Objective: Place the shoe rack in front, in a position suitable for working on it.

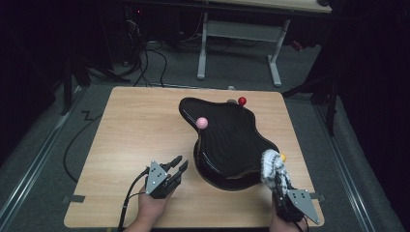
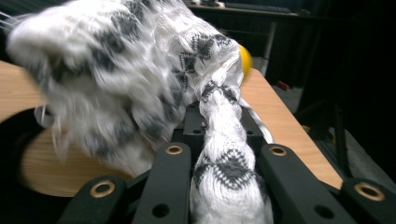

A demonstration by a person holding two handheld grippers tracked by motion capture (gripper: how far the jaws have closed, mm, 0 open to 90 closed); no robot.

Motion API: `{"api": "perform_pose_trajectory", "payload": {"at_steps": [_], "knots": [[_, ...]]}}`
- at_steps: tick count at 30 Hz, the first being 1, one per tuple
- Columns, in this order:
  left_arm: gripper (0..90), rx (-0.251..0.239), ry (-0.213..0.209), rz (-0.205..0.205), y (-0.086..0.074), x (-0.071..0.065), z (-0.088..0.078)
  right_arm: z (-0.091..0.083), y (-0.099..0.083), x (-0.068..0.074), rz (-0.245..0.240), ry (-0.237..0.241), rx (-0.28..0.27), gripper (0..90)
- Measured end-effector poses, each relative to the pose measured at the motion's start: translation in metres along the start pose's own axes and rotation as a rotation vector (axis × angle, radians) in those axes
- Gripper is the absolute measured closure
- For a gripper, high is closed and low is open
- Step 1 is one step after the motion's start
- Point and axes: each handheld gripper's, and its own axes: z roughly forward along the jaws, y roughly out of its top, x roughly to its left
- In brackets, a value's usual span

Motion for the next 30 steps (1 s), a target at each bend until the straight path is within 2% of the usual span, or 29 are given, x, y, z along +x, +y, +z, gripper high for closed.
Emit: {"api": "perform_pose_trajectory", "payload": {"at_steps": [5, 11, 13, 15, 18, 20, 23, 25, 28, 30], "knots": [[68.2, 0.020, -0.002, -0.017, -0.001, 0.003, 0.001, -0.012, 0.009, 0.024, -0.029, 0.079, -0.046, 79.7], [64.4, 0.023, -0.002, -0.027, -0.002, 0.004, 0.006, -0.034, 0.026, 0.070, -0.077, 0.211, -0.141, 79.7], [63.0, 0.025, -0.005, -0.036, -0.001, 0.005, 0.010, -0.040, 0.032, 0.081, -0.067, 0.257, -0.166, 79.7], [61.2, 0.020, -0.005, -0.052, 0.002, 0.005, 0.015, -0.048, 0.038, 0.093, -0.084, 0.296, -0.201, 79.8], [57.0, 0.030, -0.001, -0.036, 0.008, 0.005, 0.027, -0.056, 0.042, 0.105, -0.109, 0.333, -0.232, 79.8], [54.6, 0.042, -0.003, -0.044, 0.011, 0.009, 0.037, -0.055, 0.042, 0.104, -0.111, 0.332, -0.228, 79.8], [52.5, 0.055, -0.014, -0.055, 0.014, 0.012, 0.052, -0.046, 0.035, 0.090, -0.093, 0.290, -0.189, 79.9], [51.1, 0.061, -0.028, -0.049, 0.015, 0.010, 0.061, -0.036, 0.027, 0.075, -0.083, 0.241, -0.146, 79.9], [49.9, 0.058, -0.035, -0.070, 0.017, 0.008, 0.071, -0.023, 0.015, 0.051, -0.075, 0.161, -0.092, 79.9], [50.0, 0.061, -0.042, -0.075, 0.018, 0.006, 0.077, -0.015, 0.010, 0.035, -0.046, 0.110, -0.063, 79.9]]}}
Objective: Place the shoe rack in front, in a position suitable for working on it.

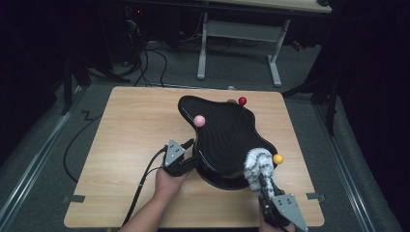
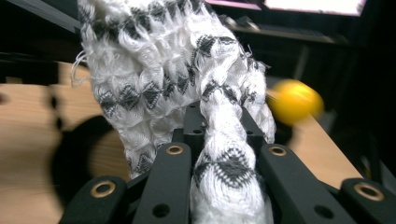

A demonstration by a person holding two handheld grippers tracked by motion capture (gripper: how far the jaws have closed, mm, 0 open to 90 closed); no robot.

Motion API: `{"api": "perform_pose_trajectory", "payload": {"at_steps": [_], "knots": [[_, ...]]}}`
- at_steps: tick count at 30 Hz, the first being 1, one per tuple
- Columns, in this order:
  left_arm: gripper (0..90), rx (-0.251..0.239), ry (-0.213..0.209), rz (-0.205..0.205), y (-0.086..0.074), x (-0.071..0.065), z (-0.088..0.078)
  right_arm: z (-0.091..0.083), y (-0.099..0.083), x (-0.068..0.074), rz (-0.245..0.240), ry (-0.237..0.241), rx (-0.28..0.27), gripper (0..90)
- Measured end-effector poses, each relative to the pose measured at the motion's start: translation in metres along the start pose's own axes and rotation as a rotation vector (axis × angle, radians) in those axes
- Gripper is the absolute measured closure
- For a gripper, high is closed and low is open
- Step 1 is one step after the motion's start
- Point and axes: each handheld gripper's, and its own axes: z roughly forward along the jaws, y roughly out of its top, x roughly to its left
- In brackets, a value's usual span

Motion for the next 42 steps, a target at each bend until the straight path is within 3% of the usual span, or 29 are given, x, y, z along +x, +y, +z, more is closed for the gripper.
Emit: {"api": "perform_pose_trajectory", "payload": {"at_steps": [3, 6, 9, 11, 17, 18, 21, 24, 29, 33, 38, 40, 42], "knots": [[56.8, 0.005, -0.012, -0.015, 0.000, -0.001, 0.005, 0.004, -0.004, -0.016, 0.038, -0.040, 0.022, 80.0], [74.0, 0.027, -0.010, -0.012, -0.002, -0.003, 0.004, 0.006, -0.004, -0.015, 0.036, -0.038, 0.024, 80.1], [74.6, 0.044, -0.001, -0.001, -0.001, -0.005, -0.003, 0.011, -0.002, -0.010, 0.031, -0.036, 0.020, 80.2], [74.6, 0.055, 0.005, 0.029, -0.002, -0.008, -0.013, 0.019, 0.000, -0.009, 0.034, -0.039, 0.020, 80.4], [74.6, 0.044, -0.037, 0.074, -0.015, -0.029, -0.051, 0.074, 0.015, -0.013, 0.004, -0.011, 0.033, 80.6], [74.6, 0.041, -0.043, 0.079, -0.016, -0.033, -0.053, 0.087, 0.018, -0.014, 0.003, 0.005, 0.036, 80.6], [74.6, 0.029, -0.054, 0.110, -0.020, -0.049, -0.055, 0.098, 0.025, -0.013, 0.001, 0.010, 0.032, 80.6], [74.7, 0.023, -0.063, 0.105, -0.020, -0.059, -0.048, 0.082, 0.031, -0.018, 0.022, 0.013, -0.011, 80.6], [74.8, 0.022, -0.088, 0.093, -0.018, -0.083, -0.022, 0.037, 0.037, -0.041, 0.071, -0.008, -0.091, 80.6], [74.7, 0.040, -0.116, 0.116, -0.013, -0.107, 0.002, 0.007, 0.053, -0.054, 0.098, -0.040, -0.196, 80.4], [73.8, 0.048, -0.133, 0.100, -0.010, -0.120, 0.018, 0.001, 0.077, -0.064, 0.084, -0.061, -0.264, 80.2], [66.1, 0.046, -0.148, 0.102, -0.011, -0.119, 0.013, 0.004, 0.087, -0.068, 0.082, -0.062, -0.275, 80.1], [61.9, 0.033, -0.155, 0.134, -0.014, -0.114, 0.001, 0.009, 0.093, -0.073, 0.085, -0.065, -0.267, 80.1]]}}
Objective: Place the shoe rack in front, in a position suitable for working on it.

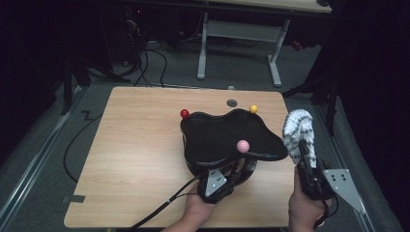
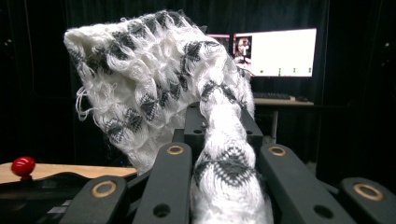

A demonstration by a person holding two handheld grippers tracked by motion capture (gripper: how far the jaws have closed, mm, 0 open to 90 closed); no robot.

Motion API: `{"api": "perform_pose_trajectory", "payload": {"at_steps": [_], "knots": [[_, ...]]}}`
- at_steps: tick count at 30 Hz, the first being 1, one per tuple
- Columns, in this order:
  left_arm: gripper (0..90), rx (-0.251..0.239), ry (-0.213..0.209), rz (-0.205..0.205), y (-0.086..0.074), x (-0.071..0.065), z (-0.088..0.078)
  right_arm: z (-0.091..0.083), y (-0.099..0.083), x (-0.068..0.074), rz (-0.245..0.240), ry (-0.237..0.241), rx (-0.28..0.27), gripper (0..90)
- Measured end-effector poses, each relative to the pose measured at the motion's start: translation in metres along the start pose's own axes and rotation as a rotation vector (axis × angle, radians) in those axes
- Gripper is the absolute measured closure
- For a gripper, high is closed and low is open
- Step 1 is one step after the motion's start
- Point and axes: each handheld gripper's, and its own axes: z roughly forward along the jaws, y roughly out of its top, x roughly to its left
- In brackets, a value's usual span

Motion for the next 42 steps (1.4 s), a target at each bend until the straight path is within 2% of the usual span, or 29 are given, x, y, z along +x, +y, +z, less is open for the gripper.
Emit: {"api": "perform_pose_trajectory", "payload": {"at_steps": [2, 5, 8, 10, 12, 15, 19, 22, 25, 27, 30, 33, 35, 39, 42], "knots": [[59.0, 0.001, -0.001, 0.019, -0.006, 0.005, -0.018, 0.008, -0.001, -0.002, 0.006, 0.006, 0.038, 80.0], [57.4, 0.002, 0.026, 0.039, -0.015, 0.016, -0.048, 0.013, -0.007, 0.002, -0.011, 0.023, 0.068, 79.8], [57.3, -0.013, 0.091, 0.072, -0.022, 0.034, -0.076, 0.014, -0.012, 0.007, 0.007, 0.042, 0.081, 79.7], [57.3, -0.036, 0.118, 0.047, -0.026, 0.044, -0.086, 0.010, -0.014, 0.015, 0.019, 0.057, 0.074, 79.7], [57.4, -0.046, 0.137, 0.013, -0.028, 0.053, -0.089, 0.004, -0.014, 0.021, 0.024, 0.068, 0.064, 79.7], [57.3, -0.058, 0.151, -0.006, -0.027, 0.059, -0.089, -0.005, -0.015, 0.032, 0.027, 0.079, 0.053, 79.6], [57.3, -0.075, 0.168, -0.038, -0.027, 0.065, -0.092, -0.017, -0.015, 0.049, -0.027, 0.063, 0.031, 79.2], [57.5, -0.099, 0.204, -0.064, -0.025, 0.075, -0.101, -0.021, -0.018, 0.057, -0.056, 0.058, 0.021, 79.3], [57.7, -0.128, 0.257, -0.081, -0.019, 0.088, -0.116, -0.021, -0.019, 0.055, -0.046, 0.057, 0.024, 79.3], [55.6, -0.141, 0.275, -0.069, -0.014, 0.095, -0.123, -0.021, -0.019, 0.052, -0.039, 0.056, 0.029, 79.4], [51.1, -0.151, 0.308, -0.029, -0.004, 0.101, -0.133, -0.021, -0.020, 0.051, -0.039, 0.056, 0.028, 79.3], [47.9, -0.174, 0.313, -0.021, 0.005, 0.105, -0.139, -0.021, -0.020, 0.051, -0.039, 0.056, 0.027, 79.4], [47.7, -0.191, 0.306, 0.000, 0.010, 0.104, -0.140, -0.021, -0.020, 0.051, -0.040, 0.056, 0.026, 79.4], [50.7, -0.183, 0.276, 0.061, 0.015, 0.095, -0.132, -0.021, -0.020, 0.051, -0.040, 0.055, 0.028, 79.4], [52.2, -0.180, 0.282, 0.090, 0.018, 0.088, -0.125, -0.020, -0.020, 0.051, -0.037, 0.054, 0.029, 79.4]]}}
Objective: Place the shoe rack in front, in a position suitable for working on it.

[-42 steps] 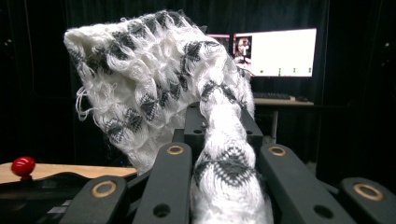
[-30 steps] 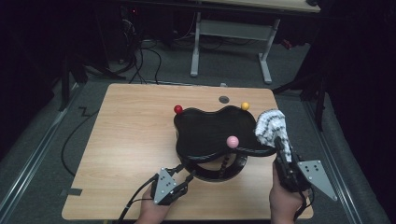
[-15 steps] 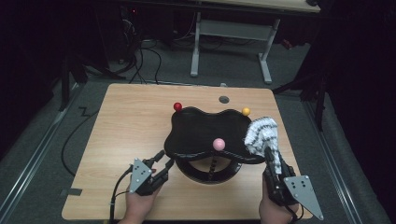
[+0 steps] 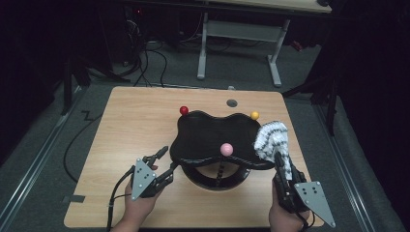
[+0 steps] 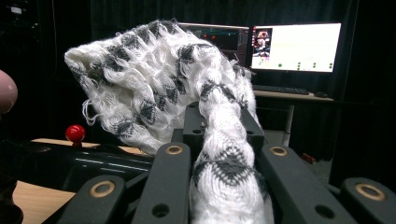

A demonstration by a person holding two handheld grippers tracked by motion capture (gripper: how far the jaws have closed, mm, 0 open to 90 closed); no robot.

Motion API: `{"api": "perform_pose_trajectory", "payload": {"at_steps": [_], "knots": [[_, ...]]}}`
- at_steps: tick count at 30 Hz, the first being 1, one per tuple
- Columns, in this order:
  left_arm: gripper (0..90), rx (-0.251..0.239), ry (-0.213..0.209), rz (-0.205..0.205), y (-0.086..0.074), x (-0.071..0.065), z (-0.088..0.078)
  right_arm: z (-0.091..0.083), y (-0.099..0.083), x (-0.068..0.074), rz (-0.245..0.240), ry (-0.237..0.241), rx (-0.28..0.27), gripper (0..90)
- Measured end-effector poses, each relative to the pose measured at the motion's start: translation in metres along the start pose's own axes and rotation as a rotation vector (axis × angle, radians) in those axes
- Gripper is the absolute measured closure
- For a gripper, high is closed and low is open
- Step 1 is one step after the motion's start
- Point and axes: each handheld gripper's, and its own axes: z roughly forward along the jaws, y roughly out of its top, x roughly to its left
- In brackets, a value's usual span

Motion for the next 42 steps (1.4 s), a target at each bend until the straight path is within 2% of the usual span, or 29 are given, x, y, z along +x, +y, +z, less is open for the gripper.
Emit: {"api": "perform_pose_trajectory", "payload": {"at_steps": [3, 5, 9, 10, 15, 17, 20, 24, 29, 30, 32, 34, 35, 38, 40, 42], "knots": [[59.7, -0.010, 0.035, -0.023, 0.001, -0.001, 0.002, 0.000, 0.000, 0.000, 0.000, -0.002, 0.002, 79.5], [69.8, -0.009, 0.039, -0.039, 0.002, 0.002, 0.002, 0.001, 0.000, -0.001, 0.001, -0.003, 0.002, 79.5], [78.9, -0.004, 0.052, -0.038, 0.000, -0.002, 0.002, 0.002, -0.001, -0.004, -0.001, -0.010, 0.008, 79.7], [78.9, -0.004, 0.052, -0.038, 0.000, -0.002, 0.002, 0.003, -0.001, -0.005, -0.002, -0.017, 0.009, 79.7], [78.8, 0.003, 0.016, -0.014, 0.002, -0.019, 0.010, -0.002, 0.004, -0.022, 0.003, -0.066, 0.001, 79.7], [79.0, 0.002, 0.010, -0.014, 0.003, -0.023, 0.012, -0.007, 0.005, -0.028, -0.001, -0.082, -0.006, 79.8], [79.1, 0.002, -0.025, -0.015, 0.005, -0.037, 0.019, -0.013, 0.003, -0.035, -0.006, -0.096, 0.020, 80.1], [78.6, 0.002, -0.038, -0.033, 0.006, -0.045, 0.024, -0.014, 0.002, -0.038, 0.013, -0.103, 0.016, 80.5], [78.4, 0.002, -0.043, -0.033, 0.006, -0.050, 0.026, -0.016, 0.003, -0.027, -0.011, -0.080, -0.006, 80.4], [78.4, 0.000, -0.042, -0.048, 0.006, -0.050, 0.027, -0.017, 0.003, -0.016, -0.033, -0.057, -0.013, 80.4], [78.2, -0.001, -0.043, -0.055, 0.006, -0.050, 0.028, -0.019, 0.002, -0.007, -0.050, -0.031, -0.017, 80.4], [78.0, 0.000, -0.045, -0.052, 0.006, -0.050, 0.029, -0.019, 0.001, -0.003, -0.056, -0.020, -0.014, 80.4], [72.8, -0.007, -0.044, -0.046, 0.008, -0.049, 0.029, -0.019, -0.002, 0.007, -0.075, 0.012, -0.002, 80.3], [57.9, -0.010, -0.061, -0.063, 0.012, -0.047, 0.033, -0.019, -0.006, 0.014, -0.085, 0.034, 0.012, 80.3], [54.7, -0.009, -0.066, -0.057, 0.013, -0.047, 0.034, -0.018, -0.008, 0.017, -0.085, 0.043, 0.018, 80.3], [52.1, -0.011, -0.077, -0.017, 0.017, -0.051, 0.039, -0.018, -0.011, 0.019, -0.083, 0.056, 0.025, 80.3]]}}
